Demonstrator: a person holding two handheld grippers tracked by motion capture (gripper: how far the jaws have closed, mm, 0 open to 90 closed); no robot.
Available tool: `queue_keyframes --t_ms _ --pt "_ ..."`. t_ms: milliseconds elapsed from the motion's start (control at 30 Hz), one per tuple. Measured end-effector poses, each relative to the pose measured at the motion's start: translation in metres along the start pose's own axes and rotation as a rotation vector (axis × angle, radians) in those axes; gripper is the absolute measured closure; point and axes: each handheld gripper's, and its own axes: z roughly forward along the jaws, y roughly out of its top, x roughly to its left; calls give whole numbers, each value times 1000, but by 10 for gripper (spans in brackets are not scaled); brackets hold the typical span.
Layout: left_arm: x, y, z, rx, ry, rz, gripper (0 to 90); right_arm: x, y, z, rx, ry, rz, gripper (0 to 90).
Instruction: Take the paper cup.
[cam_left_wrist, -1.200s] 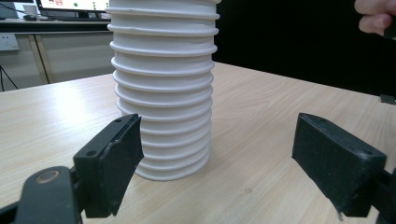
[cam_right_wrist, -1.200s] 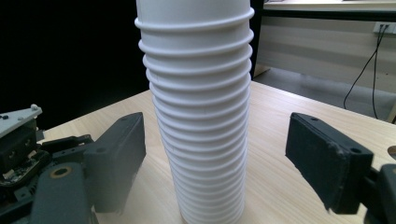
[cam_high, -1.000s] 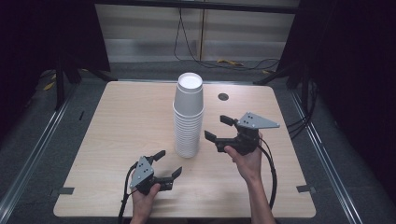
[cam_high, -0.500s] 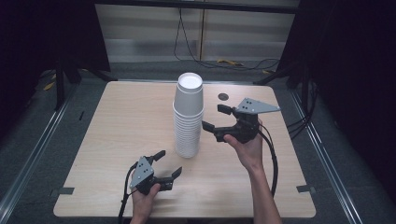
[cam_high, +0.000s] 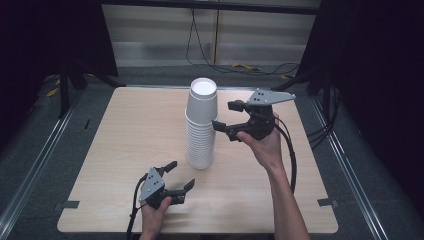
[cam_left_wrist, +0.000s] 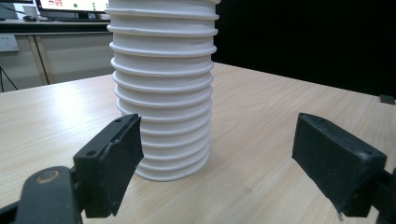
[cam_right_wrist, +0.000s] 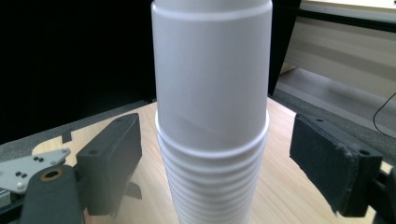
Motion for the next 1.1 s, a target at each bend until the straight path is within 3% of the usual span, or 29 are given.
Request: queue_keyframes --t_ms 167,367,567,833,1100 --pt "0 0 0 -1 0 1 159 2 12 6 19 14 -14 169" --pt "0 0 0 -1 0 -1 159 -1 25 16 89 31 -32 169" --pt "0 0 0 -1 -1 1 160 -1 33 18 96 38 -43 179" --pt "0 0 0 -1 -2 -1 159 -5 43 26 162 75 -42 168" --pt "0 0 0 -1 -2 2 160 -6 54 38 222 69 -54 149"
